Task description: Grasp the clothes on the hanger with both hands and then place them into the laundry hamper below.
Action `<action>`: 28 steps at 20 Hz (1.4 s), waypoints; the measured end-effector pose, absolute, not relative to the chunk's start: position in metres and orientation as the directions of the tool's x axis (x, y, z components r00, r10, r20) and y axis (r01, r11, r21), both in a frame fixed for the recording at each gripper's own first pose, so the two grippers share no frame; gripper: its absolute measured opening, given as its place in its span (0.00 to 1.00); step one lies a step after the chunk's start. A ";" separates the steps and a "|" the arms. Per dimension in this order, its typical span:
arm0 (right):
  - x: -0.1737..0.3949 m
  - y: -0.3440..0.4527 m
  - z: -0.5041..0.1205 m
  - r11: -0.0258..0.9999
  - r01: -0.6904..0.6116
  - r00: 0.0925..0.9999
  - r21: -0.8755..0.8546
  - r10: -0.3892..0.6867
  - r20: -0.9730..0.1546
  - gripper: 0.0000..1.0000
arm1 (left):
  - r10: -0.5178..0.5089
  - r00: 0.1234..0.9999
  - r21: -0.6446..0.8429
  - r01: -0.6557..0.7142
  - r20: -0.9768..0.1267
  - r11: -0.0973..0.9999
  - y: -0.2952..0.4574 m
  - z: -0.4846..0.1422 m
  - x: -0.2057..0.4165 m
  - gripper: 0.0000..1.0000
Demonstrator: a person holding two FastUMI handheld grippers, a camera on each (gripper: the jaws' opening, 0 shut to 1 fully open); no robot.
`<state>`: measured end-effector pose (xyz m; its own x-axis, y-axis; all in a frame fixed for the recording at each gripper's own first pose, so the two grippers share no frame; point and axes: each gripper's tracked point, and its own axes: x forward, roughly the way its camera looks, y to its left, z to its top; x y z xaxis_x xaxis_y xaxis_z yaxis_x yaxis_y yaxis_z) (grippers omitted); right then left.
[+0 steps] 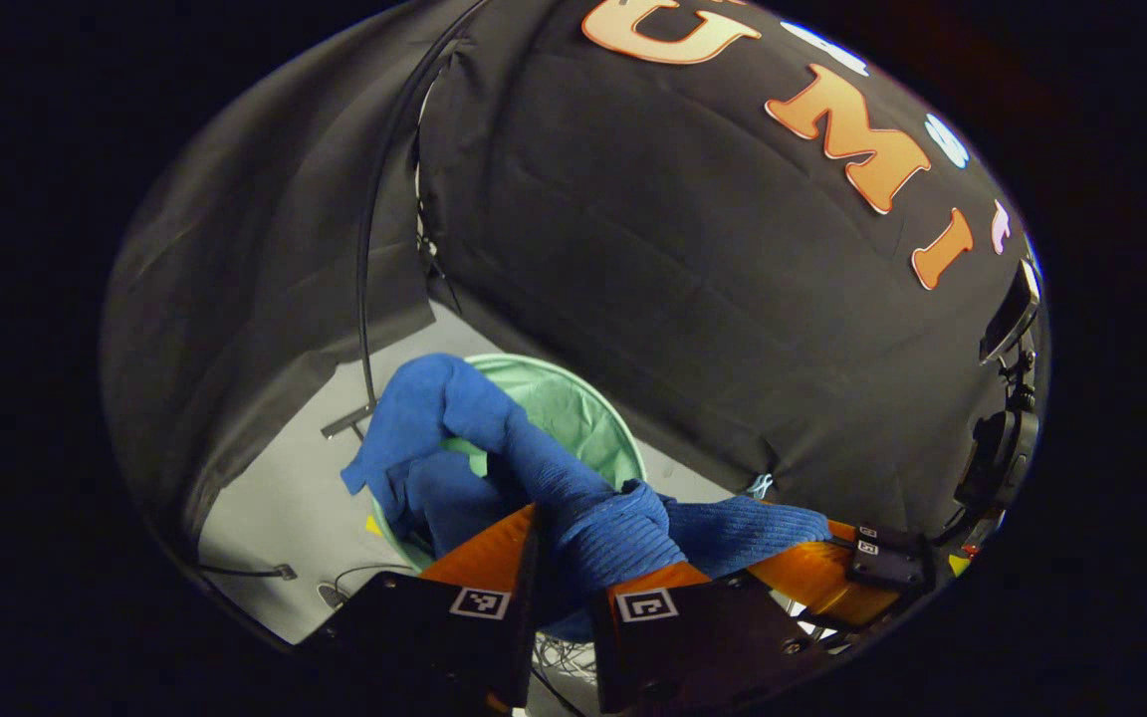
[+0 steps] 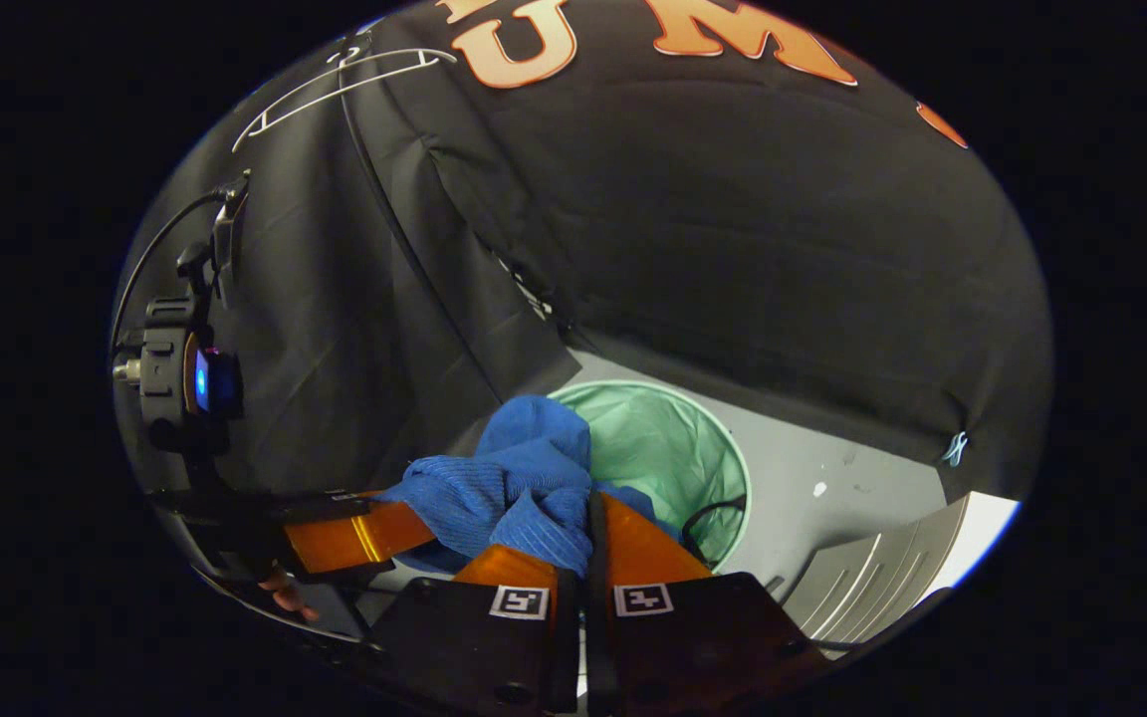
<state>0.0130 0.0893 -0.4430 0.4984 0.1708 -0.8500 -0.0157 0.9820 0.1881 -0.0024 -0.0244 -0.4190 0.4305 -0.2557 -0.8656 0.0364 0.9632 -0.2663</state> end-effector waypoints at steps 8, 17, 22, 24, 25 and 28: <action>0.000 0.093 -0.456 0.984 0.017 0.440 0.178 0.153 -0.885 0.48 | -0.180 0.420 -0.199 0.000 -0.890 0.980 0.000 -0.416 -0.024 0.92; -0.008 0.079 -0.464 0.987 0.013 0.475 0.158 0.133 -0.870 0.97 | -0.179 0.468 -0.190 0.024 -0.865 0.981 0.002 -0.394 -0.030 0.95; 0.002 0.073 -0.454 0.988 0.014 0.538 0.157 0.125 -0.834 0.97 | -0.173 0.543 -0.174 0.049 -0.822 0.983 0.001 -0.358 -0.026 0.95; 0.008 0.070 -0.437 0.987 0.015 0.579 0.161 0.123 -0.806 0.97 | -0.169 0.600 -0.176 0.047 -0.782 0.983 0.002 -0.330 -0.018 0.95; 0.013 0.072 -0.423 0.987 0.015 0.606 0.162 0.120 -0.787 0.97 | -0.163 0.633 -0.174 0.045 -0.757 0.984 0.003 -0.315 -0.011 0.95; 0.029 0.065 -0.361 0.986 0.013 0.696 0.168 0.112 -0.709 0.97 | -0.137 0.742 -0.146 0.053 -0.656 0.988 0.007 -0.258 0.012 0.95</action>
<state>0.0290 0.0649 -0.3607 0.6959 0.1120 -0.7094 0.0130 0.9856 0.1684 0.0123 0.0072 -0.2580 0.7425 -0.1368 -0.6558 0.0527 0.9878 -0.1464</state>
